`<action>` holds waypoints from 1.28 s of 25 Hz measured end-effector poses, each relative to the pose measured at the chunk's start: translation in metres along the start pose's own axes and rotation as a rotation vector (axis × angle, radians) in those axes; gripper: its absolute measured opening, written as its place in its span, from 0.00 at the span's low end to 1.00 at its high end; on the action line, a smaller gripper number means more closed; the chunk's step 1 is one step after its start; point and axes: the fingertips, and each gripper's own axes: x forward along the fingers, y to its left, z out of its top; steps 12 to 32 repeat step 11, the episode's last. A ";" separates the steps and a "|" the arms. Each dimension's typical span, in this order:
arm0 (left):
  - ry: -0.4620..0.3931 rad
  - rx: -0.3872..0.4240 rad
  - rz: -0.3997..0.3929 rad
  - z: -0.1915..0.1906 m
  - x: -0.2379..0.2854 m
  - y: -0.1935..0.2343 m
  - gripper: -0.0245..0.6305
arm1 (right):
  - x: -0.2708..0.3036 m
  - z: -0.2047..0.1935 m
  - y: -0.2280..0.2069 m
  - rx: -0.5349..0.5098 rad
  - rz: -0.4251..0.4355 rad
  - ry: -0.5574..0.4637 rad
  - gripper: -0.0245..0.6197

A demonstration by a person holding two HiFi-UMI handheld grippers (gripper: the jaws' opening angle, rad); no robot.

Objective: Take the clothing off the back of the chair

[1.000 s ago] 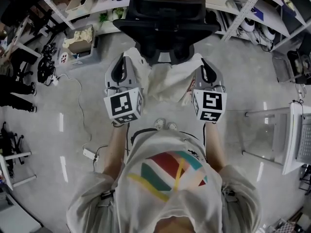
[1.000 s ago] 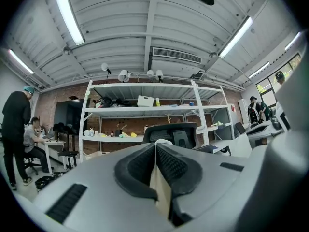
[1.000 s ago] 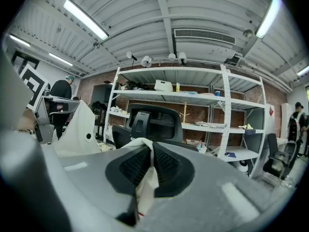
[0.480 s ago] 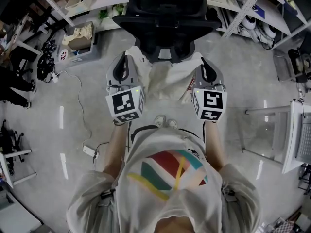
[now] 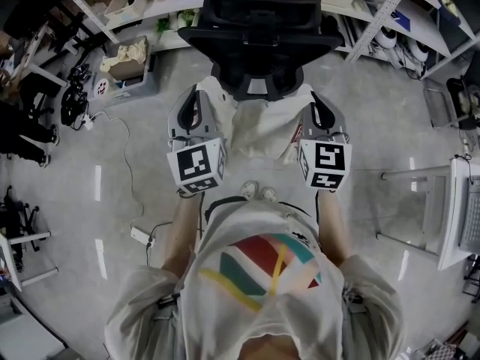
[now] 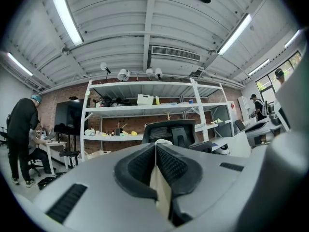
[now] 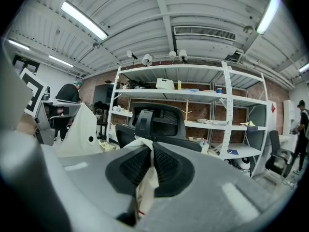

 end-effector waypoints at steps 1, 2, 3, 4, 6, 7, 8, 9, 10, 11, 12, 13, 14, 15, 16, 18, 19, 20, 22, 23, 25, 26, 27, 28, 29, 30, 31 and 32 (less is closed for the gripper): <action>0.001 0.002 0.001 -0.001 0.000 0.000 0.06 | 0.000 0.001 0.001 -0.002 0.003 -0.001 0.05; 0.002 0.004 0.002 -0.001 0.000 0.001 0.06 | 0.001 0.001 0.002 -0.003 0.005 -0.001 0.05; 0.004 0.005 0.001 -0.001 0.000 0.000 0.06 | 0.000 0.001 0.003 -0.004 0.006 0.000 0.05; 0.005 0.005 0.001 -0.001 0.000 0.000 0.06 | 0.000 0.001 0.002 -0.004 0.005 0.002 0.05; 0.006 0.005 -0.001 -0.001 0.001 -0.001 0.06 | -0.001 0.000 0.001 -0.004 0.001 0.005 0.05; 0.006 0.005 -0.001 -0.001 0.001 -0.001 0.06 | -0.001 0.000 0.000 -0.004 0.001 0.007 0.05; 0.006 0.005 -0.001 -0.001 0.001 -0.002 0.06 | 0.000 -0.001 0.000 -0.004 0.004 0.009 0.05; 0.006 0.005 0.000 -0.002 0.001 -0.002 0.06 | 0.000 -0.002 0.000 -0.002 0.007 0.012 0.05; 0.007 0.004 0.000 -0.002 0.001 -0.001 0.06 | -0.001 -0.003 0.001 0.000 0.011 0.015 0.05; 0.008 0.004 0.001 -0.003 0.000 -0.001 0.06 | -0.001 -0.004 0.001 0.002 0.015 0.018 0.05; 0.008 0.004 0.001 -0.003 0.000 -0.001 0.06 | -0.001 -0.004 0.001 0.002 0.015 0.018 0.05; 0.008 0.004 0.001 -0.003 0.000 -0.001 0.06 | -0.001 -0.004 0.001 0.002 0.015 0.018 0.05; 0.008 0.004 0.001 -0.003 0.000 -0.001 0.06 | -0.001 -0.004 0.001 0.002 0.015 0.018 0.05; 0.008 0.004 0.001 -0.003 0.000 -0.001 0.06 | -0.001 -0.004 0.001 0.002 0.015 0.018 0.05; 0.008 0.004 0.001 -0.003 0.000 -0.001 0.06 | -0.001 -0.004 0.001 0.002 0.015 0.018 0.05; 0.008 0.004 0.001 -0.003 0.000 -0.001 0.06 | -0.001 -0.004 0.001 0.002 0.015 0.018 0.05; 0.008 0.004 0.001 -0.003 0.000 -0.001 0.06 | -0.001 -0.004 0.001 0.002 0.015 0.018 0.05; 0.008 0.004 0.001 -0.003 0.000 -0.001 0.06 | -0.001 -0.004 0.001 0.002 0.015 0.018 0.05; 0.008 0.004 0.001 -0.003 0.000 -0.001 0.06 | -0.001 -0.004 0.001 0.002 0.015 0.018 0.05; 0.008 0.004 0.001 -0.003 0.000 -0.001 0.06 | -0.001 -0.004 0.001 0.002 0.015 0.018 0.05; 0.008 0.004 0.001 -0.003 0.000 -0.001 0.06 | -0.001 -0.004 0.001 0.002 0.015 0.018 0.05; 0.008 0.004 0.001 -0.003 0.000 -0.001 0.06 | -0.001 -0.004 0.001 0.002 0.015 0.018 0.05; 0.008 0.004 0.001 -0.003 0.000 -0.001 0.06 | -0.001 -0.004 0.001 0.002 0.015 0.018 0.05; 0.008 0.004 0.001 -0.003 0.000 -0.001 0.06 | -0.001 -0.004 0.001 0.002 0.015 0.018 0.05; 0.008 0.004 0.001 -0.003 0.000 -0.001 0.06 | -0.001 -0.004 0.001 0.002 0.015 0.018 0.05; 0.008 0.004 0.001 -0.003 0.000 -0.001 0.06 | -0.001 -0.004 0.001 0.002 0.015 0.018 0.05; 0.008 0.004 0.001 -0.003 0.000 -0.001 0.06 | -0.001 -0.004 0.001 0.002 0.015 0.018 0.05; 0.008 0.004 0.001 -0.003 0.000 -0.001 0.06 | -0.001 -0.004 0.001 0.002 0.015 0.018 0.05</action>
